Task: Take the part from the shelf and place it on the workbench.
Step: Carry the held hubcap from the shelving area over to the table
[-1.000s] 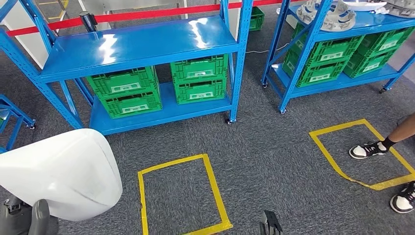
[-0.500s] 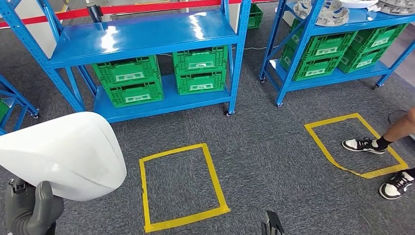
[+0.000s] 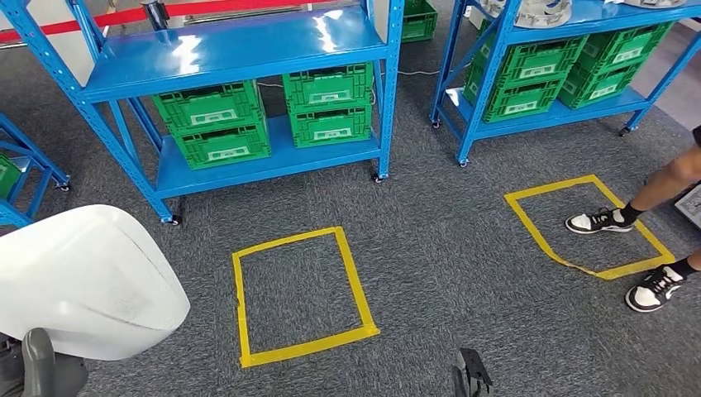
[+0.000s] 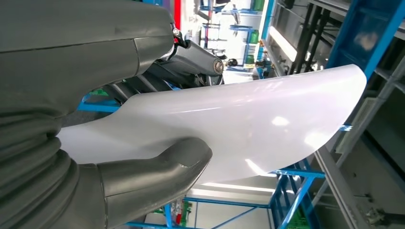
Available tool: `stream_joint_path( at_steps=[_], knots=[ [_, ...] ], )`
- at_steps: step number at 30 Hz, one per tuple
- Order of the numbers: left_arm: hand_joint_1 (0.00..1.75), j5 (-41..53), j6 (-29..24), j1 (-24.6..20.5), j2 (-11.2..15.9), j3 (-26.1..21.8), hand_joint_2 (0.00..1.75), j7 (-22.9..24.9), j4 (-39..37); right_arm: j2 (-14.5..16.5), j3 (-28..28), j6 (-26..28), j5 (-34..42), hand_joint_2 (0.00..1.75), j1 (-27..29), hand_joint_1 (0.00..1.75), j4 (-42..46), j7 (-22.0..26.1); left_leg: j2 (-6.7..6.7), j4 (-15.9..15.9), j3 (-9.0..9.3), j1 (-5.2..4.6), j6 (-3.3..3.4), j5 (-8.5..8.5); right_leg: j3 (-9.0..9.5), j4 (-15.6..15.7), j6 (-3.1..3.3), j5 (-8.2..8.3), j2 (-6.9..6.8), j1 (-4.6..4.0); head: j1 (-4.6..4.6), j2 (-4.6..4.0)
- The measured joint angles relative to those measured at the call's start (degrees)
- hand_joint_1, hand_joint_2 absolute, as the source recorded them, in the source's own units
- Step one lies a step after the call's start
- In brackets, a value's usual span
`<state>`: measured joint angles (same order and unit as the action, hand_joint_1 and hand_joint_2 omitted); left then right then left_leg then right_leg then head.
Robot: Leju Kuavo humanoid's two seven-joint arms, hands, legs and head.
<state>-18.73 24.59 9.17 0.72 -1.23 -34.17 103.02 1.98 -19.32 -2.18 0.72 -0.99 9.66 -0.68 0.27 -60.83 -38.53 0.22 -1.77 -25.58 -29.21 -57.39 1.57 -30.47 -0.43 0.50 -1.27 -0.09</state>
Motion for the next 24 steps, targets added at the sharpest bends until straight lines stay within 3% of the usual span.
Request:
stream_joint_path(
  at_steps=[3, 4, 6, 8, 10, 11, 12, 14, 16, 18, 19, 20, 21, 23, 24],
  knots=[
    [1.75, 0.8, 0.1, 0.2, -0.3, -0.8, 1.75, -0.2, 0.0, 0.0, -0.2, 2.4, 1.5, 0.00, 0.0, 0.00, 0.0, -4.5, -0.17, -9.2, -1.78, 0.13, -0.74, -8.46, -2.61, 0.0, 0.59, 2.26, -0.27, -0.03, 0.10, 0.00],
    [1.75, 1.0, 0.2, 0.2, -0.3, -1.0, 1.75, -0.2, 0.0, 0.0, -0.3, 3.0, 1.9, 0.00, 0.0, 0.00, 0.0, -5.6, -0.17, -12.1, -1.80, 0.14, -0.84, -9.47, -3.53, -0.2, 0.57, 2.94, -0.34, -0.08, 0.10, 0.00],
    [1.75, 1.0, 0.4, 0.3, -0.4, -1.4, 1.75, -0.1, -0.1, 0.0, -0.6, 3.5, 2.4, 0.00, 0.1, 0.00, 0.0, -6.0, -0.17, -13.4, 0.21, 0.14, -0.77, -7.72, -5.48, -0.6, 0.43, 4.30, -0.45, -0.14, 0.09, 0.00],
    [1.75, 0.8, 0.3, 0.4, -0.5, -1.7, 1.75, 0.0, -0.3, 0.1, -0.8, 2.8, 2.3, 0.00, 0.1, 0.00, 0.0, -4.5, -0.21, -7.4, 5.93, 0.11, -0.33, -5.68, -7.30, -1.0, 0.15, 5.62, -0.42, -0.17, 0.08, 0.00],
    [1.75, 1.1, -0.2, 0.4, -0.7, -2.1, 1.75, -0.3, -0.4, 0.2, -0.8, 1.8, 1.9, 0.00, 0.1, 0.00, 0.1, -3.1, -0.26, 1.1, 12.04, -0.14, 0.26, -6.85, -8.34, -1.3, -0.36, 6.87, -0.34, -0.24, 0.07, 0.00],
    [1.75, 1.6, -0.7, 0.6, -0.8, -2.4, 1.75, -0.5, -0.3, 0.2, -0.8, 1.5, 1.6, 0.00, 0.1, 0.00, 0.1, -2.8, -0.28, 3.7, 13.57, -0.31, 0.58, -7.62, -8.53, -1.2, -0.66, 7.53, -0.32, -0.21, 0.14, 0.00],
    [1.75, 2.5, -1.3, 0.8, -0.9, -2.7, 1.75, -0.6, -0.1, 0.3, -0.8, 1.2, 1.3, 0.00, 0.1, 0.00, 0.1, -2.7, -0.29, 4.8, 13.80, -0.48, 0.94, -7.77, -8.66, -0.9, -1.02, 8.09, -0.32, -0.19, 0.21, 0.00],
    [1.75, 4.7, -2.8, 1.3, -0.9, -3.2, 1.75, 0.0, 0.3, 0.4, -0.8, 0.5, 0.3, 0.00, 0.1, 0.00, 0.1, -2.5, -0.30, 4.9, 12.70, -0.42, 1.98, -6.75, -9.16, -1.0, -1.77, 8.09, -0.29, -0.01, 0.38, 0.00],
    [1.75, 7.2, -4.6, 1.5, -0.9, -3.8, 1.75, 1.4, 0.6, 0.7, -0.6, -0.3, -0.6, 0.00, 0.1, 0.00, 0.1, -1.0, -0.44, 5.1, 11.36, -0.25, 2.92, -5.38, -10.48, -4.3, -2.35, 3.87, -0.17, 0.11, 0.34, 0.00],
    [1.75, 9.2, -6.0, 1.6, -0.8, -4.1, 1.75, 2.5, 0.6, 0.9, -0.3, -1.0, -1.1, 0.00, 0.0, 0.00, 0.1, 1.2, -0.82, 5.0, 9.80, -0.28, 3.18, -4.05, -12.18, -11.2, -2.63, -1.85, -0.05, 0.15, 0.29, 0.00],
    [1.75, 9.8, -6.4, 1.5, -0.8, -4.1, 1.75, 2.7, 0.6, 1.0, -0.1, -1.2, -1.3, 0.00, -0.1, 0.00, 0.1, 2.0, -1.10, 4.9, 9.08, -0.29, 3.13, -3.41, -12.69, -14.6, -2.70, -3.10, -0.03, 0.15, 0.30, 0.00],
    [1.75, 10.0, -6.7, 1.6, -0.8, -4.2, 1.75, 2.8, 0.6, 1.0, 0.0, -1.4, -1.5, 0.00, -0.2, 0.00, 0.1, 2.6, -1.47, 4.7, 8.30, -0.30, 3.02, -2.80, -12.57, -16.7, -2.69, -2.89, 0.03, 0.14, 0.29, 0.00],
    [1.75, 9.8, -6.8, 1.6, -0.8, -4.2, 1.75, 2.8, 0.7, 1.1, 0.1, -1.6, -1.8, 0.00, -0.2, 0.00, 0.1, 3.0, -1.94, 4.4, 7.48, -0.29, 2.88, -2.24, -11.52, -17.0, -2.63, -1.64, 0.15, 0.13, 0.29, 0.00],
    [1.75, 8.9, -6.8, 1.8, -0.8, -4.2, 1.75, 2.5, 1.0, 1.1, 0.4, -2.1, -2.7, 0.00, -0.3, 0.00, 0.1, 3.4, -3.00, 3.6, 5.87, -0.18, 2.46, -1.37, -6.29, -11.4, -2.22, 0.86, 1.68, 0.15, 0.28, 0.00],
    [1.75, 8.7, -6.8, 2.0, -0.7, -4.2, 1.75, 2.4, 1.5, 1.1, 0.7, -2.3, -3.1, 0.00, -0.3, 0.00, 0.1, 3.3, -3.51, 3.1, 5.14, -0.17, 2.20, -1.10, -3.13, -7.1, -1.82, 0.89, 3.16, 0.17, 0.31, 0.00]
  ],
)
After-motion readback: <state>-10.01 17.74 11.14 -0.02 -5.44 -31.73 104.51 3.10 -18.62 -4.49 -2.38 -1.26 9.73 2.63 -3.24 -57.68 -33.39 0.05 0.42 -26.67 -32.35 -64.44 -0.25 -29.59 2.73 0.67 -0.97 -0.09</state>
